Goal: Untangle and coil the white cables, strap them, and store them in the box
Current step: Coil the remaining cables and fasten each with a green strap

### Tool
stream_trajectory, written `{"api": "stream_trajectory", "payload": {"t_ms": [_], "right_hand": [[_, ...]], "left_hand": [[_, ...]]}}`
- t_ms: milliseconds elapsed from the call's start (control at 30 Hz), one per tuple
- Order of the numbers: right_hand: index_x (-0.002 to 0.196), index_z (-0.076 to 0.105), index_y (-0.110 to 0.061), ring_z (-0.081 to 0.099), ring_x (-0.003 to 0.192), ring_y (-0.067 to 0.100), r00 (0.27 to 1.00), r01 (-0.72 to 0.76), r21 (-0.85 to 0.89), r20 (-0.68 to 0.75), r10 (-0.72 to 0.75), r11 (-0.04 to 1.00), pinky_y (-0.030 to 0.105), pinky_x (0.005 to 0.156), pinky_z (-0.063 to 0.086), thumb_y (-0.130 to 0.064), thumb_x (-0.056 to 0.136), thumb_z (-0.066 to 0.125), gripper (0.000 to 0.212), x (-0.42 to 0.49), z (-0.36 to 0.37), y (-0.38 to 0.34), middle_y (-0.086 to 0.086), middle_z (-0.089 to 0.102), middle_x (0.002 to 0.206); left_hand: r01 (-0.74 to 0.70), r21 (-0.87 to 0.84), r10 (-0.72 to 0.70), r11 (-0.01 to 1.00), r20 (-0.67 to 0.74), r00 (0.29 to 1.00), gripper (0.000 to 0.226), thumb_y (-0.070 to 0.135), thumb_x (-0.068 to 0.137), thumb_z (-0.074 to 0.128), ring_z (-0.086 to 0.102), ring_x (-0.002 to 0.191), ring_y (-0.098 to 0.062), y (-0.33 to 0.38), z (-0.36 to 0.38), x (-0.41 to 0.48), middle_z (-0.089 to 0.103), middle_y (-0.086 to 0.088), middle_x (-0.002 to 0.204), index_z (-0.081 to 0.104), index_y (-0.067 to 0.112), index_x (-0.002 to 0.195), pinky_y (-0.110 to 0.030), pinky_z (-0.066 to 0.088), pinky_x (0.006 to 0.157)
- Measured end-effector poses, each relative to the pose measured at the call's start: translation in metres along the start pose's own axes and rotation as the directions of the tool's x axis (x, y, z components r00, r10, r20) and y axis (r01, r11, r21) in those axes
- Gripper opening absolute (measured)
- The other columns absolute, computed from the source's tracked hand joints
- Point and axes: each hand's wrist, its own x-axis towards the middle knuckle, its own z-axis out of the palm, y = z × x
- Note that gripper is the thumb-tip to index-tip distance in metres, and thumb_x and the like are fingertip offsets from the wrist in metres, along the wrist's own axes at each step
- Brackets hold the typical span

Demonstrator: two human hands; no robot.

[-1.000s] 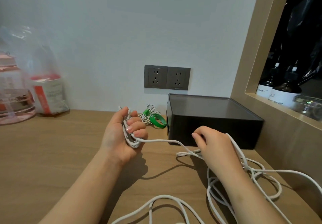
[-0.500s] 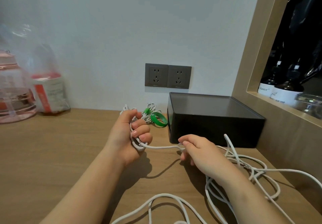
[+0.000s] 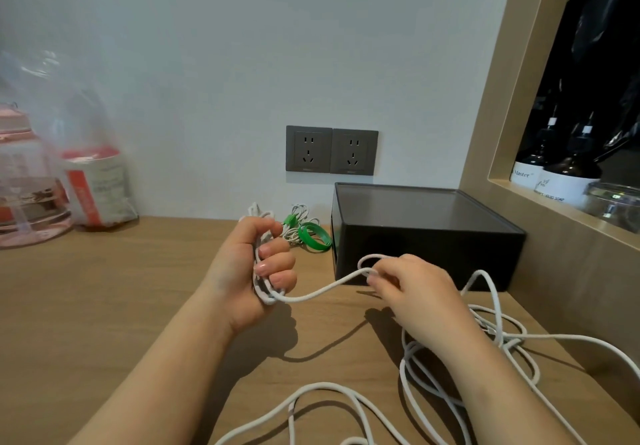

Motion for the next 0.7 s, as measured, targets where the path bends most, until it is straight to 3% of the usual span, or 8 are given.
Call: {"api": "stream_trajectory", "payload": {"t_ms": [133, 267, 300, 333, 367, 433, 533, 700], "right_hand": [[0.082, 0.063, -0.027, 0.049, 0.055, 0.003, 0.990, -0.084, 0.498, -0.057, 0.130, 0.863, 0.020, 0.053, 0.041, -0.028, 0.093, 0.050, 0.017, 0.000, -0.011, -0.003, -0.006, 0.055, 0.060], [0.071, 0.066, -0.006, 0.037, 0.044, 0.011, 0.977, -0.189, 0.869, 0.121, 0.174, 0.458, 0.020, 0.043, 0.034, -0.013, 0.087, 0.053, 0.022, -0.003, -0.031, -0.004, 0.003, 0.042, 0.051], [0.068, 0.066, -0.007, 0.039, 0.046, 0.013, 0.980, -0.169, 0.837, 0.085, 0.181, 0.521, 0.024, 0.047, 0.037, -0.014, 0.087, 0.053, 0.024, -0.005, -0.035, -0.002, 0.002, 0.043, 0.050], [0.066, 0.067, -0.012, 0.043, 0.049, 0.012, 0.983, -0.132, 0.724, 0.010, 0.181, 0.677, 0.026, 0.053, 0.039, -0.019, 0.088, 0.055, 0.026, -0.006, -0.036, 0.002, -0.001, 0.046, 0.049], [0.065, 0.066, -0.017, 0.047, 0.051, 0.008, 0.984, -0.100, 0.562, -0.066, 0.165, 0.821, 0.027, 0.059, 0.041, -0.026, 0.089, 0.055, 0.028, -0.007, -0.036, 0.004, -0.003, 0.049, 0.049], [0.065, 0.062, -0.023, 0.051, 0.057, 0.006, 0.986, -0.102, 0.251, -0.100, 0.130, 0.963, 0.030, 0.076, 0.041, -0.042, 0.089, 0.051, 0.032, -0.007, -0.035, 0.002, -0.004, 0.053, 0.052], [0.068, 0.054, -0.019, 0.052, 0.062, 0.012, 0.984, -0.176, 0.070, 0.005, 0.176, 0.982, 0.031, 0.077, 0.039, -0.052, 0.090, 0.042, 0.041, -0.004, -0.025, 0.000, -0.002, 0.052, 0.060], [0.078, 0.056, -0.016, 0.048, 0.061, 0.010, 0.980, -0.199, 0.356, 0.055, 0.192, 0.913, 0.024, 0.057, 0.040, -0.044, 0.091, 0.047, 0.032, -0.002, -0.014, 0.001, 0.000, 0.049, 0.065]], "left_hand": [[-0.070, 0.294, 0.142, 0.953, -0.230, 0.963, 0.031, 0.016, 0.089, 0.044, 0.021, 0.027, -0.006, -0.007, 0.004, 0.005, 0.022, 0.006, 0.041, 0.030, 0.018, 0.061, -0.014, 0.022, 0.034], [-0.110, 0.413, 0.232, 0.904, -0.260, 0.937, 0.032, 0.014, 0.090, 0.043, 0.020, 0.028, -0.007, -0.004, 0.006, 0.003, 0.023, 0.006, 0.041, 0.028, 0.017, 0.061, -0.015, 0.021, 0.035], [-0.106, 0.368, 0.214, 0.924, -0.268, 0.939, 0.034, 0.014, 0.090, 0.043, 0.019, 0.028, -0.007, -0.001, 0.006, 0.002, 0.022, 0.006, 0.041, 0.028, 0.018, 0.060, -0.014, 0.021, 0.034], [-0.101, 0.299, 0.186, 0.949, -0.273, 0.944, 0.034, 0.015, 0.089, 0.043, 0.019, 0.027, -0.006, 0.001, 0.005, 0.002, 0.022, 0.006, 0.040, 0.029, 0.018, 0.059, -0.013, 0.021, 0.033], [-0.095, 0.226, 0.156, 0.969, -0.271, 0.950, 0.033, 0.016, 0.089, 0.043, 0.020, 0.026, -0.006, 0.004, 0.004, 0.001, 0.022, 0.007, 0.039, 0.030, 0.019, 0.059, -0.012, 0.022, 0.031], [-0.080, 0.122, 0.109, 0.989, -0.255, 0.961, 0.028, 0.018, 0.089, 0.042, 0.021, 0.025, -0.004, 0.006, 0.003, 0.000, 0.023, 0.007, 0.038, 0.033, 0.019, 0.062, -0.010, 0.022, 0.030], [-0.034, 0.081, 0.052, 0.996, -0.234, 0.971, 0.025, 0.021, 0.089, 0.044, 0.022, 0.024, -0.004, 0.003, 0.002, -0.001, 0.024, 0.007, 0.038, 0.038, 0.018, 0.065, -0.009, 0.022, 0.031], [0.032, 0.277, 0.034, 0.960, -0.228, 0.973, 0.019, 0.020, 0.088, 0.046, 0.022, 0.026, -0.005, -0.005, 0.006, -0.001, 0.025, 0.006, 0.042, 0.040, 0.017, 0.071, -0.011, 0.023, 0.031]]}}
